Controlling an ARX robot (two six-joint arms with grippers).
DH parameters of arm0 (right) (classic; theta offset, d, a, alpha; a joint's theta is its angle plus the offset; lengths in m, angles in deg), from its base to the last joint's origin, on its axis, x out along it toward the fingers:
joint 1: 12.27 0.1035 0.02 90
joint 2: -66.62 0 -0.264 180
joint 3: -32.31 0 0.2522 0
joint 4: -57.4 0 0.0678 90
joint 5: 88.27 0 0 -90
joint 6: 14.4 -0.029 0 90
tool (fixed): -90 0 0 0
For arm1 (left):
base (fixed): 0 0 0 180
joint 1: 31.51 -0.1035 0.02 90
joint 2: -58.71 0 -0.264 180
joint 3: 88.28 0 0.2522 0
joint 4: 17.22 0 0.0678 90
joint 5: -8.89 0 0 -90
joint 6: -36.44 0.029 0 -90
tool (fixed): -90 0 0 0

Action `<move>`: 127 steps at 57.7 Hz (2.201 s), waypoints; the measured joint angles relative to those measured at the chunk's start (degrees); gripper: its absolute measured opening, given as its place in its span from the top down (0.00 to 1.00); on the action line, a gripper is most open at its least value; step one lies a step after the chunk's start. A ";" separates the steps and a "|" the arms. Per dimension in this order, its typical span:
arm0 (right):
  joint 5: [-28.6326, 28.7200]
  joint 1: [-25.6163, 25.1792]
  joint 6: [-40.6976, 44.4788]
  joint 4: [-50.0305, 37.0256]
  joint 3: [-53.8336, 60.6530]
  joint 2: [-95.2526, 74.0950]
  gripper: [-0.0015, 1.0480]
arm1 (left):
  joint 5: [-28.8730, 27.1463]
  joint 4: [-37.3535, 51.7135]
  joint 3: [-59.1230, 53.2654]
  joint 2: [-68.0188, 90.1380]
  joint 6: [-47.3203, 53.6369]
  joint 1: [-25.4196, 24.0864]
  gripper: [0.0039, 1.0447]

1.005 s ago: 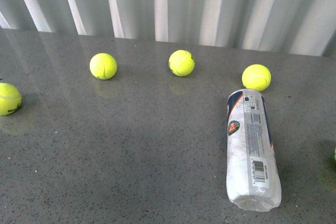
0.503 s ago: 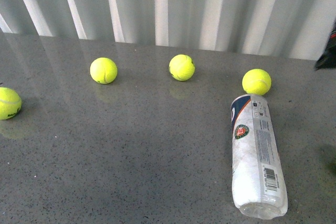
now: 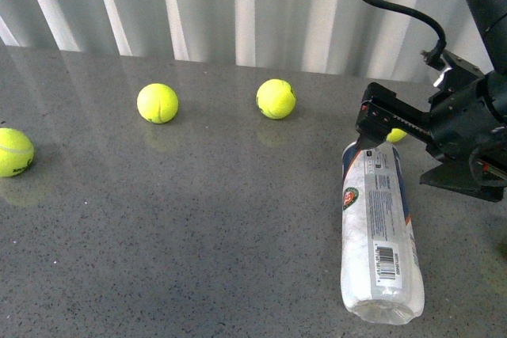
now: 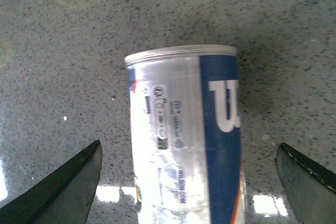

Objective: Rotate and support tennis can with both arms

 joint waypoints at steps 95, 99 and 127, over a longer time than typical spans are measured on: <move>-18.71 9.35 24.92 -18.97 5.77 9.60 0.89 | 0.00 0.00 0.00 0.00 0.00 0.00 0.06; -19.06 10.64 31.50 -23.71 8.44 10.95 0.90 | 0.02 0.00 0.00 0.00 0.00 0.00 0.06; -14.75 12.50 77.48 -46.03 26.34 10.93 0.93 | 0.00 0.00 0.00 0.00 0.00 0.00 0.06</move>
